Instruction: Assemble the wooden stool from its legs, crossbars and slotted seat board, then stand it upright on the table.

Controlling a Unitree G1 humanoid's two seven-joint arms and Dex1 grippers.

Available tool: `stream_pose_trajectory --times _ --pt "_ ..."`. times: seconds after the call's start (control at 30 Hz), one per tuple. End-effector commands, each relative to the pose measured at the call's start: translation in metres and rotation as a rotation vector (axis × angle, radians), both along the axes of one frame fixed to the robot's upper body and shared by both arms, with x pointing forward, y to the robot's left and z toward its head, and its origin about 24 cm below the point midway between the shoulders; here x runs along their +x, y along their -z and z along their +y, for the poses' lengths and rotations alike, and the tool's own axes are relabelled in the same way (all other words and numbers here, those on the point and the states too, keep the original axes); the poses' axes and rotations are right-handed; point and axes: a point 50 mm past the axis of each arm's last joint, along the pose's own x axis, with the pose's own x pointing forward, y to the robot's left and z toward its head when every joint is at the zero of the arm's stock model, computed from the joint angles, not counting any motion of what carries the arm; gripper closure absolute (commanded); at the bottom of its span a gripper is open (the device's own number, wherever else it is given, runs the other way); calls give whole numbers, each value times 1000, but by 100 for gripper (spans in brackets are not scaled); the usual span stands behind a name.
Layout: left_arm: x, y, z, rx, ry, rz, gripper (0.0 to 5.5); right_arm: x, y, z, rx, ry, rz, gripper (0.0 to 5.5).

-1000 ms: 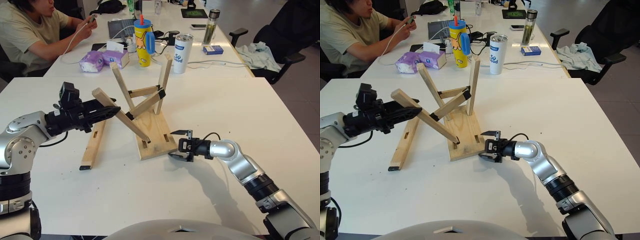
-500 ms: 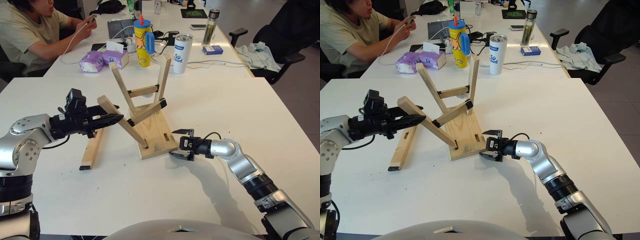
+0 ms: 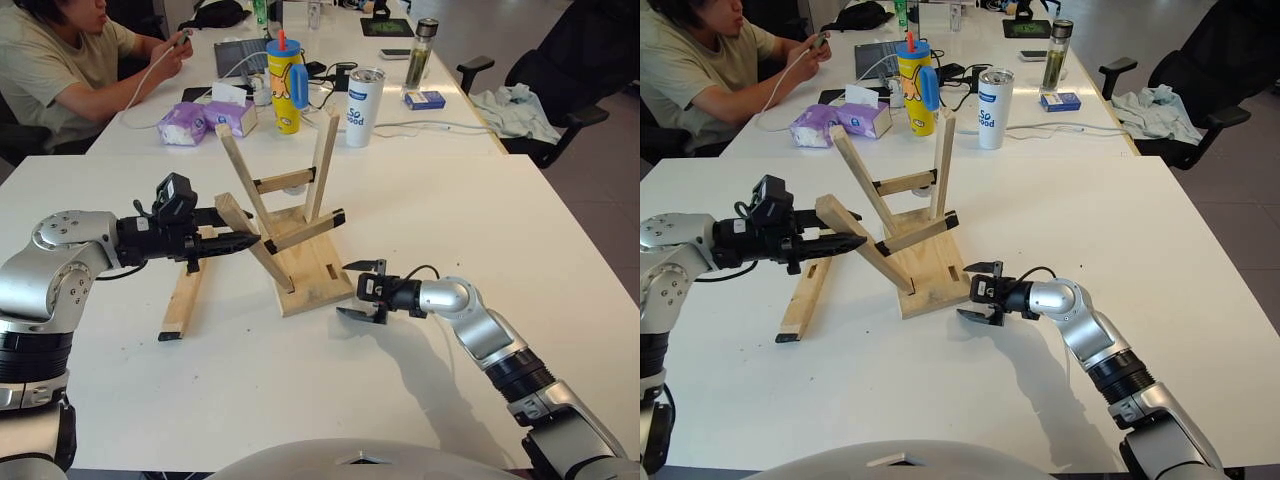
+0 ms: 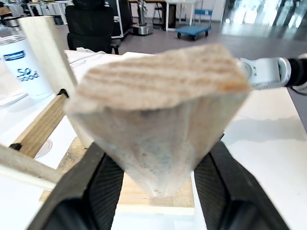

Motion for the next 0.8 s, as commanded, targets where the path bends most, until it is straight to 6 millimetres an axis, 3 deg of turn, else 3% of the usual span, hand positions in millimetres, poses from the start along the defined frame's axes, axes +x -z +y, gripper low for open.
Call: stream_pose_trajectory --times 0.03,0.13,0.17,0.37,0.53,0.63,0.73,0.8 --pt "-12 41 -5 126 -17 88 349 -14 16 5 -10 -8 127 110" --pt "-13 47 -8 127 -32 71 349 -18 18 8 8 4 171 110" --pt "-12 47 -7 125 -39 68 312 -19 19 9 13 9 188 110" --pt "-2 40 2 130 -106 26 228 -26 24 14 38 38 268 110" --pt "-15 39 35 181 -225 74 153 -30 27 16 66 87 354 110" --pt "-25 49 50 136 -383 54 106 -35 27 23 112 117 388 110" --pt "-21 59 47 80 -675 -23 106 -42 28 27 139 155 395 110" --pt "-32 74 44 78 -858 -12 106 -45 30 29 146 169 405 110"
